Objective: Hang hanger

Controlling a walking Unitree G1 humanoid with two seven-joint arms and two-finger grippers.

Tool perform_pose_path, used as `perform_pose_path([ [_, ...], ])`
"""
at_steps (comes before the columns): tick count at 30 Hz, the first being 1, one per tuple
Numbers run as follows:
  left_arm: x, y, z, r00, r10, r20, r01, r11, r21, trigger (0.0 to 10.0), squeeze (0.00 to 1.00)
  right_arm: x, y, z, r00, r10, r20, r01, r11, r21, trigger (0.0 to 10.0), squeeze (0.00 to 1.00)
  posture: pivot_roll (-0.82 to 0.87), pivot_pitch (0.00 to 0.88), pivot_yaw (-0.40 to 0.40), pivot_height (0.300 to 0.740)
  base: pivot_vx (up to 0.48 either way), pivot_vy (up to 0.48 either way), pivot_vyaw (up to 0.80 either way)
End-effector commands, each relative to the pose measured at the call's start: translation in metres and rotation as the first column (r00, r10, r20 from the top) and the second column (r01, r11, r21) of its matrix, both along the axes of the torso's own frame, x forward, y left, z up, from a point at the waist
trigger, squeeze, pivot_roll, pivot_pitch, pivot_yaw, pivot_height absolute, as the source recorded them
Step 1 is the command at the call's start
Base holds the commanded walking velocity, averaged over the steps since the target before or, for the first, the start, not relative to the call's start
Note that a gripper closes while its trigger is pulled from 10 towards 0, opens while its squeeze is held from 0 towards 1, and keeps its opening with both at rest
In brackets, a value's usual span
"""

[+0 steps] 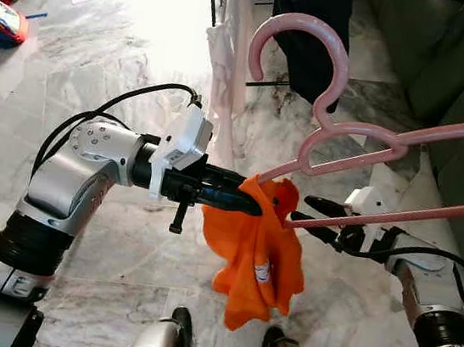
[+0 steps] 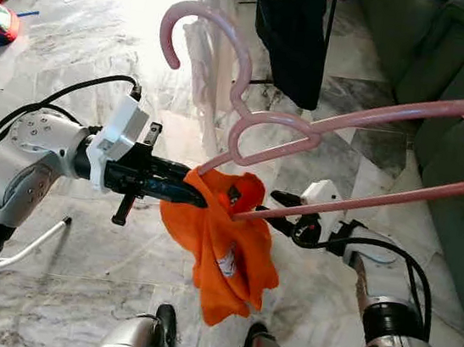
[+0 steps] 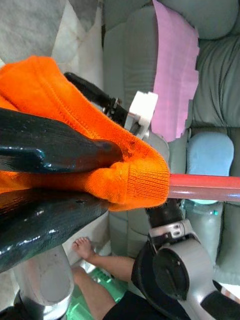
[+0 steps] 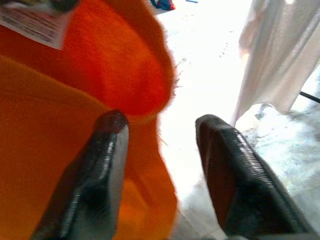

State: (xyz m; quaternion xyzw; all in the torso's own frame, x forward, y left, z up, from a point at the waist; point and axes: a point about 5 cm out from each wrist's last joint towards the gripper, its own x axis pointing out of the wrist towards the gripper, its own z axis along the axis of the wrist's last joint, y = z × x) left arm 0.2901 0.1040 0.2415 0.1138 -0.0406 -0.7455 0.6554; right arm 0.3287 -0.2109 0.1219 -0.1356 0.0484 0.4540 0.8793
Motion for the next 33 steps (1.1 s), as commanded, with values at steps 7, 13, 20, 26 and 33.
perform_pose_path([
  [7,-0.010,-0.005,0.015,0.997,-0.069,0.036,0.070,0.997,-0.021,0.0,0.00,0.006,0.013,-0.001,0.995,0.065,-0.077,-0.063,0.998,0.021,10.0,0.00,0.04,0.294,0.101,0.740,0.000,0.000,0.00],
  [13,-0.014,-0.007,0.014,0.997,-0.077,0.031,0.078,0.997,-0.014,0.0,0.00,0.006,0.027,-0.007,0.978,0.151,-0.144,-0.149,0.989,0.024,10.0,0.00,0.05,0.299,0.094,0.740,0.000,0.000,0.00],
  [20,-0.017,-0.007,0.018,0.996,-0.082,0.034,0.083,0.996,-0.021,0.0,0.00,0.004,0.034,-0.017,0.974,0.153,-0.167,-0.156,0.988,-0.002,10.0,0.00,0.06,0.303,0.087,0.740,0.000,0.000,0.00],
  [26,-0.017,-0.007,0.018,0.996,-0.081,0.032,0.081,0.996,-0.021,0.0,0.00,0.005,0.034,-0.017,0.973,0.156,-0.168,-0.158,0.987,-0.002,10.0,0.00,0.06,0.303,0.087,0.740,0.000,0.000,0.00],
  [33,-0.017,-0.004,0.016,0.998,-0.057,0.030,0.057,0.998,-0.023,0.0,0.00,0.011,0.008,-0.015,0.987,-0.125,-0.105,0.135,0.987,0.091,0.0,0.00,0.06,0.301,0.079,0.740,0.000,0.000,0.00],
])
